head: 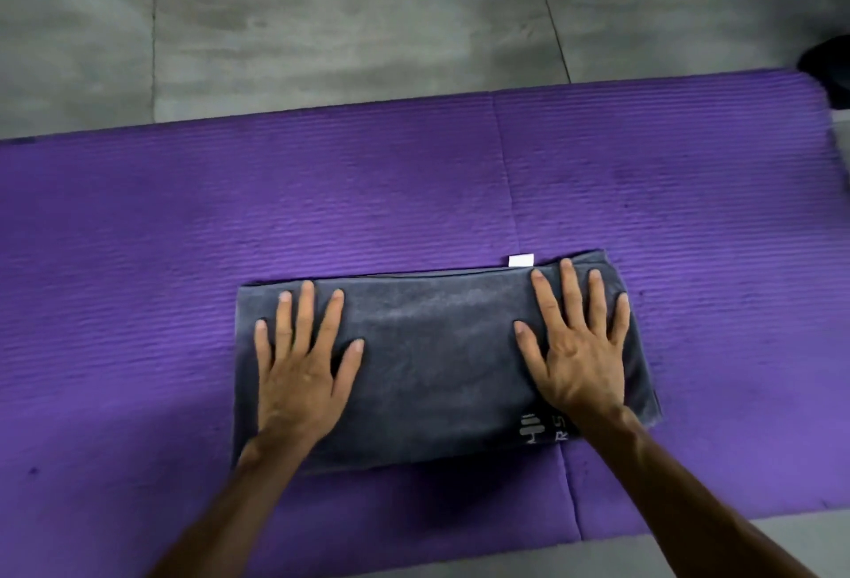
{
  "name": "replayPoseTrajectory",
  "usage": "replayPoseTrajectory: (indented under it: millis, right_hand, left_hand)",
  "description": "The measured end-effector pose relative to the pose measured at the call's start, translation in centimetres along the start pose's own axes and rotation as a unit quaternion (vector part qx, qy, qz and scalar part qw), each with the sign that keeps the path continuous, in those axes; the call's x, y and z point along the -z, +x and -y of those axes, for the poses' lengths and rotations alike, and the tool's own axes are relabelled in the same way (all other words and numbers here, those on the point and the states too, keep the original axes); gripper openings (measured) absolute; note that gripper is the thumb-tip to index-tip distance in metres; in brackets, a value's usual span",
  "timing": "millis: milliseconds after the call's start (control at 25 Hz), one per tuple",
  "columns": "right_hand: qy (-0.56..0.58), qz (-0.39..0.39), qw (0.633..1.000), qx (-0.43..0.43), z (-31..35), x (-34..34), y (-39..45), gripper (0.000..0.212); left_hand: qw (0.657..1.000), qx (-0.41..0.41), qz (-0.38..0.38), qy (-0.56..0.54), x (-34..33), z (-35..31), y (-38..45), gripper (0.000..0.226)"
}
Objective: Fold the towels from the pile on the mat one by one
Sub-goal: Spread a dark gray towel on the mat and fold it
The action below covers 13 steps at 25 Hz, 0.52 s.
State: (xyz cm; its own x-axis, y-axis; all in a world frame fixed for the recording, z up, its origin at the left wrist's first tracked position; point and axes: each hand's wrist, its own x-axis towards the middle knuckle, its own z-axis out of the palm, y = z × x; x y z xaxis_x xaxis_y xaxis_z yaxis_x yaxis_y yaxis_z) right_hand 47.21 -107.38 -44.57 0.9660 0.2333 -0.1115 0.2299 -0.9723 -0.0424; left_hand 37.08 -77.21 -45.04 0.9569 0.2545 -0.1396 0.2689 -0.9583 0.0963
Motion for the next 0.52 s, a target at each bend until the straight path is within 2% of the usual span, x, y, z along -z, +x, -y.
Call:
replayPoseTrajectory:
  millis: [120,280,400,520]
  right_hand:
    - [-0.006,0.010,1.000,-0.009,0.0,0.3,0.4,0.070]
    - [-0.004,0.029,1.000,-0.009,0.1,0.5,0.3,0.072]
    - [0.013,0.031,0.999,-0.006,-0.1,0.5,0.3,0.072]
    - [0.011,0.039,0.999,-0.004,0.0,0.6,0.2,0.072]
  left_hand:
    - [0.999,0.052,-0.008,-0.013,0.2,1.4,2.6,0.070]
    - [0.997,0.059,-0.022,-0.042,0.6,1.3,2.0,0.069]
    - [0.998,0.023,-0.021,-0.049,0.2,2.1,-3.3,0.066]
    - [0.997,0.056,-0.014,-0.052,-0.5,4.1,-9.6,0.065]
